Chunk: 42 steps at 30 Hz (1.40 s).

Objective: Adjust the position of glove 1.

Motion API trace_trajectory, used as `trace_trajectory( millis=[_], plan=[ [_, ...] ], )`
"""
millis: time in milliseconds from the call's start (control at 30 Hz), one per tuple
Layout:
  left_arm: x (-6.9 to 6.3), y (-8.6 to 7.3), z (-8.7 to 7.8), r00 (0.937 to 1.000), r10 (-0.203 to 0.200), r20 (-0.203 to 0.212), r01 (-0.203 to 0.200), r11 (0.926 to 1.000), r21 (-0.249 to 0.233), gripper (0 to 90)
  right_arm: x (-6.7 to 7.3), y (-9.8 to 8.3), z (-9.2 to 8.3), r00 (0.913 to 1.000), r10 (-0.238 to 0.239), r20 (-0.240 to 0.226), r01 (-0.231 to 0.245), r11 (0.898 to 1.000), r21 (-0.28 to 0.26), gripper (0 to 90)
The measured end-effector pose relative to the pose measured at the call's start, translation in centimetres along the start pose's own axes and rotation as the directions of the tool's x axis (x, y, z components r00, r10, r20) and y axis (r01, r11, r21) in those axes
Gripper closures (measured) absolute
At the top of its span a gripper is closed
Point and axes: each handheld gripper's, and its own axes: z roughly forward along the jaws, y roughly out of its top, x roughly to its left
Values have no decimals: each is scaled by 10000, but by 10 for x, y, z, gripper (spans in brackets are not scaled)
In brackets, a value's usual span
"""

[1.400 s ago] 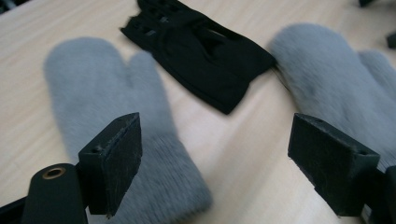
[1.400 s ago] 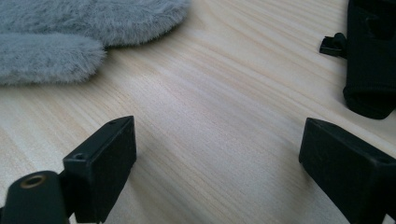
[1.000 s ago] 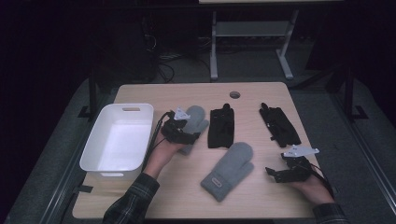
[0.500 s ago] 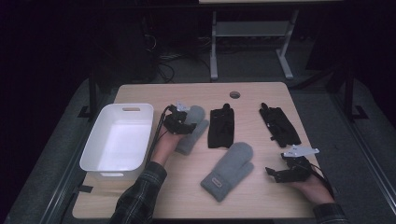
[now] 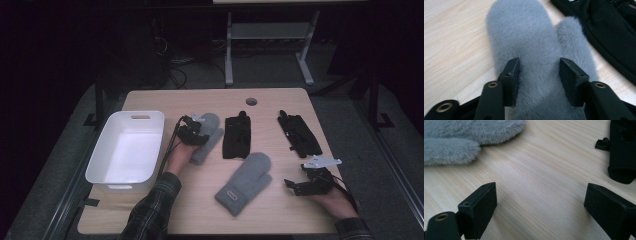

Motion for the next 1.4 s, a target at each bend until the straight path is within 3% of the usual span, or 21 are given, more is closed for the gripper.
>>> trace_trajectory(
  millis=[100,233,367,500,633,733,933,1033,1200,1400],
  plan=[
    [2,-1,1,9999,-84,132,84,10000,-6,604,0,0,0,10000,-1,7,1,10000,3,109],
    [0,-1,2,9997,230,124,-230,9997,4,712,0,0,0,10000,-1,6,1,10000,1,109],
    [0,-1,1,9994,266,208,-265,9996,-48,774,0,0,0,10000,3,7,-3,10000,4,109],
    [3,-2,-1,9990,-75,433,82,9998,-155,812,0,0,0,10000,5,8,-5,10000,3,109],
    [4,-1,-5,9953,-579,781,605,9977,-315,820,0,0,0,10000,28,3,-28,10000,-5,109],
    [3,0,-9,9937,-676,890,712,9967,-385,820,0,0,0,10000,20,1,-20,10000,-4,110],
    [-1,6,-25,9914,-604,1159,677,9959,-593,820,0,0,0,10000,32,0,-32,10000,-2,110],
    [-3,9,-32,9868,-717,1455,826,9941,-705,820,0,0,0,10000,30,3,-30,10000,-5,110],
    [-5,11,-45,9848,-497,1667,619,9957,-691,820,0,0,0,10000,17,7,-17,10000,-10,110],
    [-10,15,-62,9756,-390,2161,588,9946,-857,820,0,0,0,10000,30,5,-30,10000,-3,110]
  ],
)
